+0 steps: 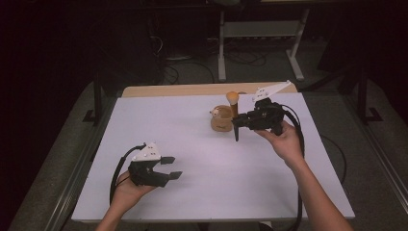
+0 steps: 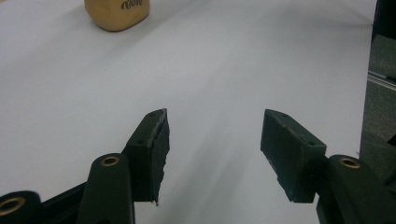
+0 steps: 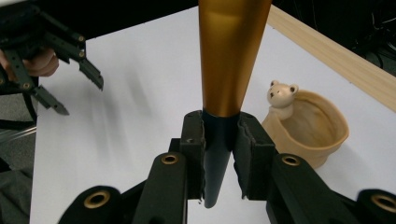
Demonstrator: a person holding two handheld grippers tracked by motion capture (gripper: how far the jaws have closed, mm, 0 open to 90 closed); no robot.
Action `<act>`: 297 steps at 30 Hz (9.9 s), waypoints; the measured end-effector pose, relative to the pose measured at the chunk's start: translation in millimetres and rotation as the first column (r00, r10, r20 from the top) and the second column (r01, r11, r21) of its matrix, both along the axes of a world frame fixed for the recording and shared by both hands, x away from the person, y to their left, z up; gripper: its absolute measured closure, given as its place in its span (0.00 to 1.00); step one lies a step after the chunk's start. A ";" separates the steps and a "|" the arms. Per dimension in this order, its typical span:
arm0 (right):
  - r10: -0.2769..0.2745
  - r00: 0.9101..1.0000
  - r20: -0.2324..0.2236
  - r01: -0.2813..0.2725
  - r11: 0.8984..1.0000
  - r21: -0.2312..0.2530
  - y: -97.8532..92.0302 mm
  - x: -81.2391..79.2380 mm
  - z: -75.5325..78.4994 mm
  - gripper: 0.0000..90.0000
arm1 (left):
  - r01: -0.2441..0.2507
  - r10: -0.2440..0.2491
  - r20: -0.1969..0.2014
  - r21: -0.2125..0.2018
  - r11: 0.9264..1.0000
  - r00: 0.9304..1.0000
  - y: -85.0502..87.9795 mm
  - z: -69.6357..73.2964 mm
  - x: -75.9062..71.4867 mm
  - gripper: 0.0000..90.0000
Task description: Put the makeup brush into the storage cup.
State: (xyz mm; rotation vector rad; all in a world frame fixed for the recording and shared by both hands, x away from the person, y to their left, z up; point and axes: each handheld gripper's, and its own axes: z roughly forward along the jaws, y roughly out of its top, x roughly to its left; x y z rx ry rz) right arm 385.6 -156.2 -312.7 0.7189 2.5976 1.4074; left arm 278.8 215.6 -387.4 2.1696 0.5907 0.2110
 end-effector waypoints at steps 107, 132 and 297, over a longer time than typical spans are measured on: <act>-0.245 0.964 -0.108 0.239 0.969 -0.064 31.3 111.7 -42.4 0.82 | -0.043 0.042 -0.019 -0.029 0.999 0.999 21.2 -4.3 2.2 0.42; -0.237 0.962 -0.136 0.225 0.969 -0.098 34.2 107.9 -71.4 0.81 | -0.039 0.038 -0.018 -0.028 0.999 0.999 20.8 -5.3 2.5 0.42; -0.240 0.967 -0.091 0.240 0.971 -0.012 -76.7 -80.4 -99.9 0.29 | -0.154 0.154 0.002 0.014 0.988 0.988 39.1 -24.7 -16.9 0.27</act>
